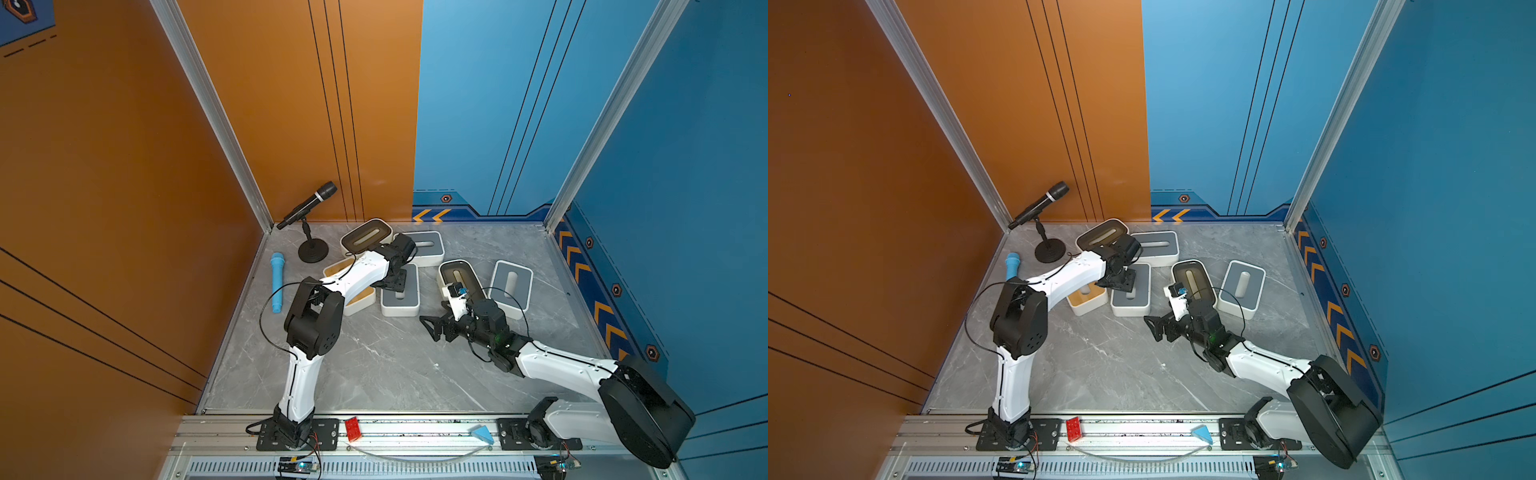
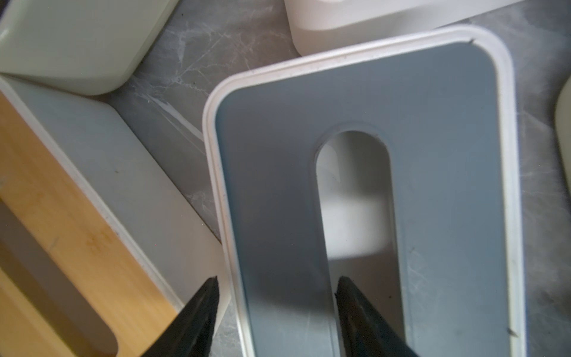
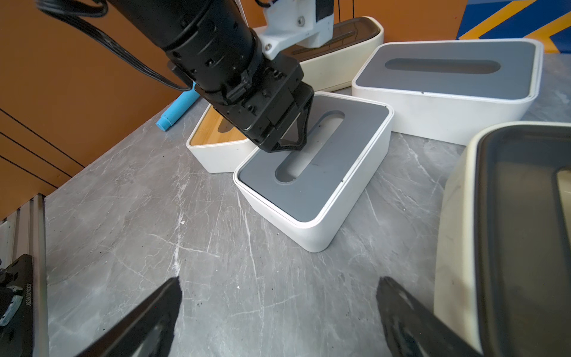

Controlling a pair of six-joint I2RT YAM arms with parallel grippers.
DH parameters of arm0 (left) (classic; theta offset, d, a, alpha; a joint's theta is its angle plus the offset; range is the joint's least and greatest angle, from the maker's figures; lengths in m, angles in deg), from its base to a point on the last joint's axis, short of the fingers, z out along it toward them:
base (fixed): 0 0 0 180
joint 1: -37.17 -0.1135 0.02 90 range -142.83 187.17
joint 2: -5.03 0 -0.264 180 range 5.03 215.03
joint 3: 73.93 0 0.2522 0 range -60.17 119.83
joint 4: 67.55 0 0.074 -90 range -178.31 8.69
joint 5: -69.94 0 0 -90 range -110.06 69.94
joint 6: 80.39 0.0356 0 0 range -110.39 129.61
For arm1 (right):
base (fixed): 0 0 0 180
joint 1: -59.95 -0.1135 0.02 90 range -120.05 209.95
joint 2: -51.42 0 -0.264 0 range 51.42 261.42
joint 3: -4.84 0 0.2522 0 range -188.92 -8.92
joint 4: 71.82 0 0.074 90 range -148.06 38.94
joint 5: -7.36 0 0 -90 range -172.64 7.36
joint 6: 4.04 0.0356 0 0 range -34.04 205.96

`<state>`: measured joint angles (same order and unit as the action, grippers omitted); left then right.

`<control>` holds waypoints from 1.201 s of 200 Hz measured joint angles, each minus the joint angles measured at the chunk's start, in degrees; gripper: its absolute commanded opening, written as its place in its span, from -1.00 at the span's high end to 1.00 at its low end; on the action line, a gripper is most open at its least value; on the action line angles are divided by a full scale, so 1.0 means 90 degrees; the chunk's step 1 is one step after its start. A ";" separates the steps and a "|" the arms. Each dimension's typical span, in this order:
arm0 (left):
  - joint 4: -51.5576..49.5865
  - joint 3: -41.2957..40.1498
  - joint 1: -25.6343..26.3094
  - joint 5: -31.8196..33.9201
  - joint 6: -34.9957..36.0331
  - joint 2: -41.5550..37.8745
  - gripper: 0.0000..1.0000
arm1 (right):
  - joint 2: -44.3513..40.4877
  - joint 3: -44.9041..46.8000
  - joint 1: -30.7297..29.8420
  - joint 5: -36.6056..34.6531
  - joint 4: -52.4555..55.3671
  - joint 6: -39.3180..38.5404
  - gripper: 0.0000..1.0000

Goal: Stack the tissue boxes
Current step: Pick up the tissue box from the center of the board.

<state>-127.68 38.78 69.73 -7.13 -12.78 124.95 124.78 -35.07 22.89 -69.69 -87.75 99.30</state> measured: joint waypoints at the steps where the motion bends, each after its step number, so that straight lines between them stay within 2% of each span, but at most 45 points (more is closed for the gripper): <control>1: 0.0000 0.0000 0.0000 0.0000 0.0000 0.0000 -0.25 | 0.0000 0.0002 0.0000 0.0002 0.0000 0.0002 -0.99; 136: -0.0019 0.0199 -0.0046 -0.0066 -0.0129 0.0202 -0.08 | 0.0075 -0.0005 0.0000 0.0063 0.0000 0.0000 -0.99; 240: -0.0015 0.0223 -0.0075 -0.0126 -0.0211 0.0274 -0.09 | 0.0075 -0.0063 -0.0002 0.0063 0.0002 -0.0007 -0.99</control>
<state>-127.81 40.80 69.05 -8.26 -14.68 127.42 125.46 -35.64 22.87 -69.12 -87.73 99.24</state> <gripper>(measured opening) 0.548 0.997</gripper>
